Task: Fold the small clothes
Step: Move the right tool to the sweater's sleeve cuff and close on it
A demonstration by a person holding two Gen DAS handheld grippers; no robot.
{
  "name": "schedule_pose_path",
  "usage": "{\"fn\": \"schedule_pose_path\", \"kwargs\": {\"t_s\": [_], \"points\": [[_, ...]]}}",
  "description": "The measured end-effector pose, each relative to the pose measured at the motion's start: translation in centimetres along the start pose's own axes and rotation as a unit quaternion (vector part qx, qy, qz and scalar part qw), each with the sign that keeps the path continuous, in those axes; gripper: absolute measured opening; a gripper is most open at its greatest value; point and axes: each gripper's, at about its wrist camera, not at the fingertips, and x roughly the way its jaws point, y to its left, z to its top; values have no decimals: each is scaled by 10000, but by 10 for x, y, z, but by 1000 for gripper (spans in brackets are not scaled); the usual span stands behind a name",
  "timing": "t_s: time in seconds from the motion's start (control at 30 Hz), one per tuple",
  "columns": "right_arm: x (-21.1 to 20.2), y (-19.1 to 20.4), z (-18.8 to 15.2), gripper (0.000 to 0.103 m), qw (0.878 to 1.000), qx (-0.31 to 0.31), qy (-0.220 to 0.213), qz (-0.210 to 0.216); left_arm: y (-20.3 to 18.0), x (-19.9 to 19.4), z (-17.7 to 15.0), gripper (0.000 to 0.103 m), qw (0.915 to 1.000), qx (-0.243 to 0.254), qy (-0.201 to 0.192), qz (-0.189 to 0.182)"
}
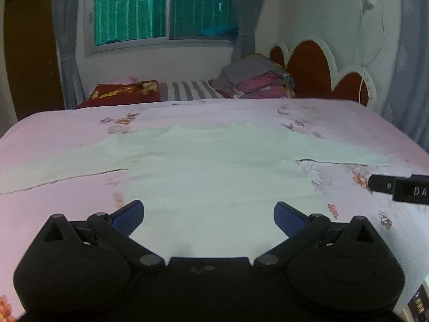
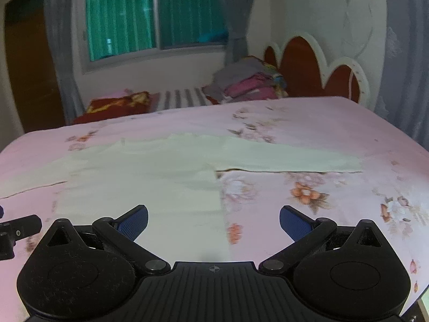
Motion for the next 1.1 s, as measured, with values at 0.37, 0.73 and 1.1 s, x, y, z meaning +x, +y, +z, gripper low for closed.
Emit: {"fn": "schedule_pose_path", "kwargs": {"t_s": [0.37, 0.73, 1.1], "points": [[90, -152, 42, 103, 9958, 761, -71, -506, -78, 91, 39, 103, 9991, -38, 374, 204], [186, -290, 62, 58, 9824, 1626, 293, -866, -136, 141, 56, 103, 9980, -480, 346, 215], [220, -346, 41, 51, 9649, 2469, 544, -715, -137, 157, 69, 103, 9957, -385, 797, 283]]}}
